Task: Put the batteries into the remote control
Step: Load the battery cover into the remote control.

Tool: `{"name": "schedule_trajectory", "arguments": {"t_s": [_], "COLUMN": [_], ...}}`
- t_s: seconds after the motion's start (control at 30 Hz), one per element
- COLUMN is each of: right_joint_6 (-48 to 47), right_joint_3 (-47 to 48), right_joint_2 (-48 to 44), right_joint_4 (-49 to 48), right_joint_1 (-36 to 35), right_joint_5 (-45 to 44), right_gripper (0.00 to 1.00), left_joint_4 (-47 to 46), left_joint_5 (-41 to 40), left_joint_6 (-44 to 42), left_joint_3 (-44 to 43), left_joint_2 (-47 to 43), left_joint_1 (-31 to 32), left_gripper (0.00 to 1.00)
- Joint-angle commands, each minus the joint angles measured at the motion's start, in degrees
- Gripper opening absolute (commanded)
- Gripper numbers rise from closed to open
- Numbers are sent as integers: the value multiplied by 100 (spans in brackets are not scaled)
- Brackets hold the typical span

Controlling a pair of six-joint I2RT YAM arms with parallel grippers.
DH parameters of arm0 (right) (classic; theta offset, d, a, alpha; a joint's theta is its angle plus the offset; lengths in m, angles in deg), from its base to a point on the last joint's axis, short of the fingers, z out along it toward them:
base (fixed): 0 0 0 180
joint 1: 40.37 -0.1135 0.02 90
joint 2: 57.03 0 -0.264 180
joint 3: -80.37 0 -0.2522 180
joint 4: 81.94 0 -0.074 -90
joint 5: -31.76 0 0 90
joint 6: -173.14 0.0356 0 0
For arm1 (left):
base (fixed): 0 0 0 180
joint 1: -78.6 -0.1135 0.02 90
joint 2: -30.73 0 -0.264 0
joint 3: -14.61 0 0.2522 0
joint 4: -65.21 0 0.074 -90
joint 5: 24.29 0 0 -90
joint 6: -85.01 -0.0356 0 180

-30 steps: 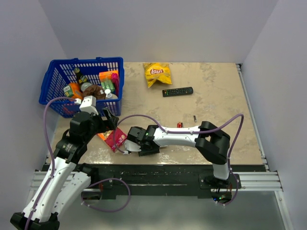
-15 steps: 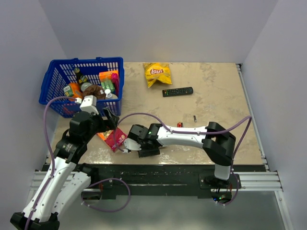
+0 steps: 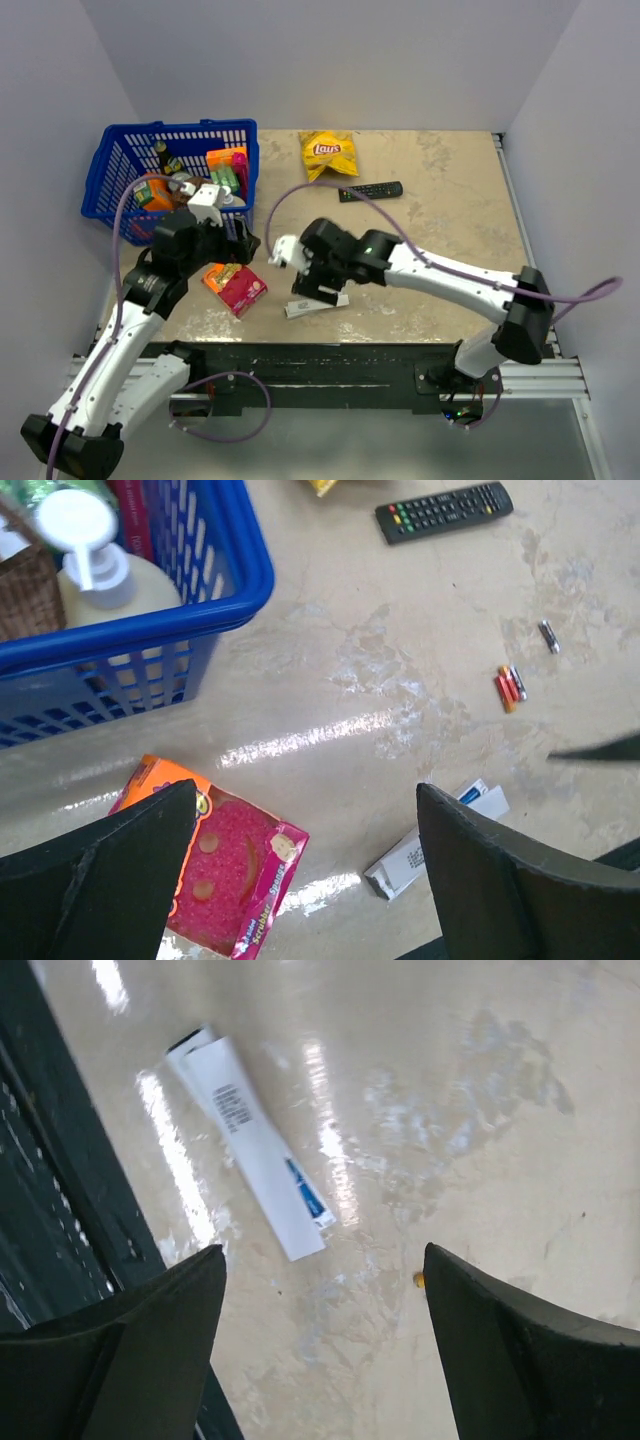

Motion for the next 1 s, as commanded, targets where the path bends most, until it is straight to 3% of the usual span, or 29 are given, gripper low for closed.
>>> {"name": "schedule_trajectory", "arguments": {"t_s": [0.0,0.13,0.23,0.43,0.63,0.97], "right_joint_6": [1430,2449,3371,4303,5148,5703], "right_joint_3": [-267,-846,-1286,-2208,-3052,-3933], "right_joint_2": [-820,-1550,-2016,-2623,-2756,-2237], "right_joint_4": [-355,-723,-873,-1444,-2104,-2877], "right_joint_1": [1154,2051,2876,3905,4504,4505], "right_joint_5": [385,412,412,1088,2106,3284], "right_gripper": [82,81,84,88,87,81], "left_joint_4": [-244,-192,-271,-421,-236,-516], "left_joint_5": [386,-587,-774,-941,-1126,-1065], "left_joint_6": [-682,-903,-982,-1404,-1527,-1062], "left_joint_3": [-456,-764,-870,-1010,-1265,-818], "left_joint_2": [489,1366,1876,2739,3618,4269], "left_joint_1": [445,1857,2404,3432,4031,4111], "left_gripper": [95,96,96,99,100,96]}}
